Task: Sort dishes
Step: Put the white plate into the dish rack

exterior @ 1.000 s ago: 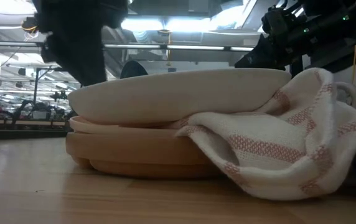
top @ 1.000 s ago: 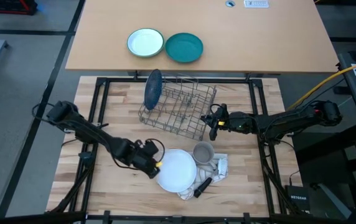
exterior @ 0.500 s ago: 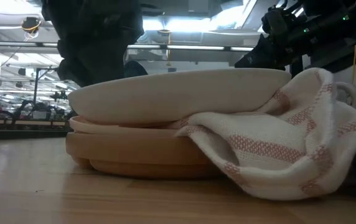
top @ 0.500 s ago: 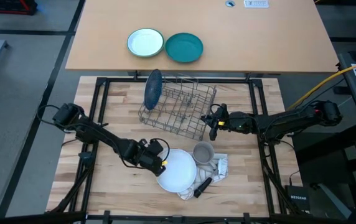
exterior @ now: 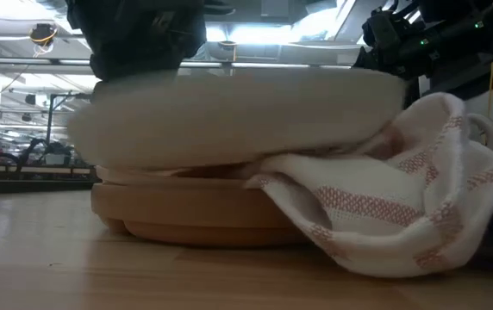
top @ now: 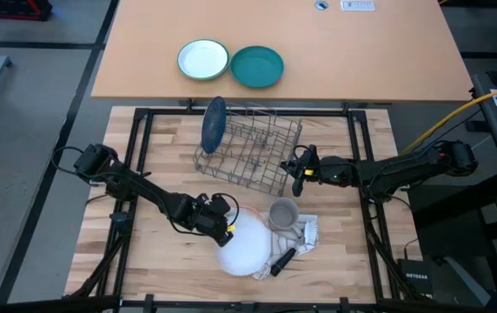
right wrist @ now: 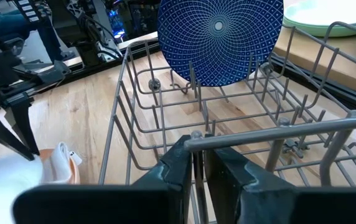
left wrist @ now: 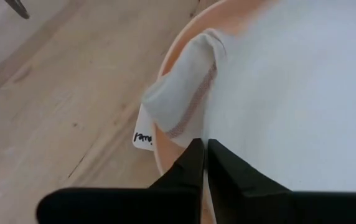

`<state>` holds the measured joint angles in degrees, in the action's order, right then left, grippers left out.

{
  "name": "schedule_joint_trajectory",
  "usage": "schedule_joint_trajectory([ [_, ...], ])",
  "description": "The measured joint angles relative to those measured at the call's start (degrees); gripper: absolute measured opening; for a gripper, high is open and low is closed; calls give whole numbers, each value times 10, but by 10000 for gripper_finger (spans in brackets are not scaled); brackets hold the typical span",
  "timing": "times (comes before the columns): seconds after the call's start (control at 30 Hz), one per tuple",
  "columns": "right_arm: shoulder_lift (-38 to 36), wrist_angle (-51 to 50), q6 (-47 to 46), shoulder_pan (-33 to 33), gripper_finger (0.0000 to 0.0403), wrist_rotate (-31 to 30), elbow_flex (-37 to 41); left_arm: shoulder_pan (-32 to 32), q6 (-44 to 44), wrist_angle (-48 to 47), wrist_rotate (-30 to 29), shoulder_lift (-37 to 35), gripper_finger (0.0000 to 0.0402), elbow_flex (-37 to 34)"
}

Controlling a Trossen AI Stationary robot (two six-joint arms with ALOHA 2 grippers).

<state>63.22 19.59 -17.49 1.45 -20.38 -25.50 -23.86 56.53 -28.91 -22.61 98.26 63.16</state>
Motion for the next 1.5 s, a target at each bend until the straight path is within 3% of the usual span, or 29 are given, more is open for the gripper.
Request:
schedule_joint_trajectory([
  [0.8,0,0,0,0,46,0,0,0,-10,-5,15,0,83,0],
  [1.5,0,0,0,0,46,0,0,0,-1,11,22,36,46,0],
])
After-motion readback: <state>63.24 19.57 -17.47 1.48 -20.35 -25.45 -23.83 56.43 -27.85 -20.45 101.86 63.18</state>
